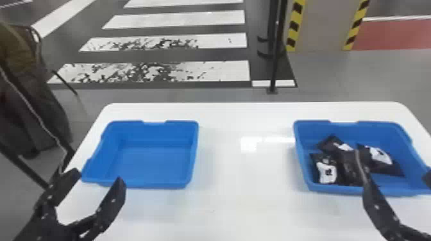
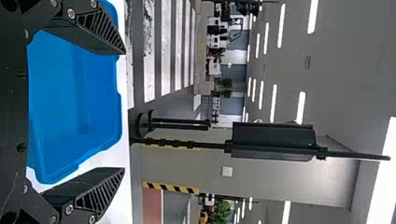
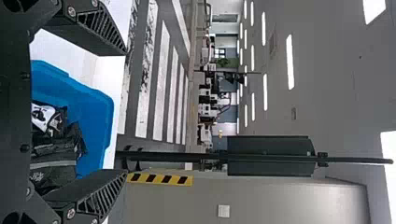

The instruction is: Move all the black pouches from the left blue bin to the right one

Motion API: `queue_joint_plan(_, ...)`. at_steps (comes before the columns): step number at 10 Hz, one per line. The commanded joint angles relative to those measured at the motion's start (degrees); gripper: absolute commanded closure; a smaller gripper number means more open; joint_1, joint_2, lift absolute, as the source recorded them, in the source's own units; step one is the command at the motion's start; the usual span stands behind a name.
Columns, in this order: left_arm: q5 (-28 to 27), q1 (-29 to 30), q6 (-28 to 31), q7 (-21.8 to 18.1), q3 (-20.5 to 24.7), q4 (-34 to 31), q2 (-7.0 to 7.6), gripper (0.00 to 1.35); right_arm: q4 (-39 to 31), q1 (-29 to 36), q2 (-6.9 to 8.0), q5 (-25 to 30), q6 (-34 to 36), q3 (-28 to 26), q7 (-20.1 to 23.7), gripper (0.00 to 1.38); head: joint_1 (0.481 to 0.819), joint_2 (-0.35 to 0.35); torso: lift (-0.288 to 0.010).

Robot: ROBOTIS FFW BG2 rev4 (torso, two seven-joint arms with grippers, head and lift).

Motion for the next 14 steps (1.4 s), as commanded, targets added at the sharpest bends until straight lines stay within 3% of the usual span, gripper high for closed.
queue_joint_plan(1, 0.27, 0.01, 0.38, 0.0, -0.01, 0.0, -0.24, 0.16, 0.19, 0.0, 0.05, -0.23, 0.0, 0.09, -0.03, 0.13, 0.695, 0.101, -0.14)
queue_joint_plan(14, 1.18, 0.01, 1.79, 0.18, -0.81, 0.0, -0.24, 0.16, 0.61, 0.28, 0.05, -1.37, 0.0, 0.09, -0.03, 0.14, 0.695, 0.087, -0.14)
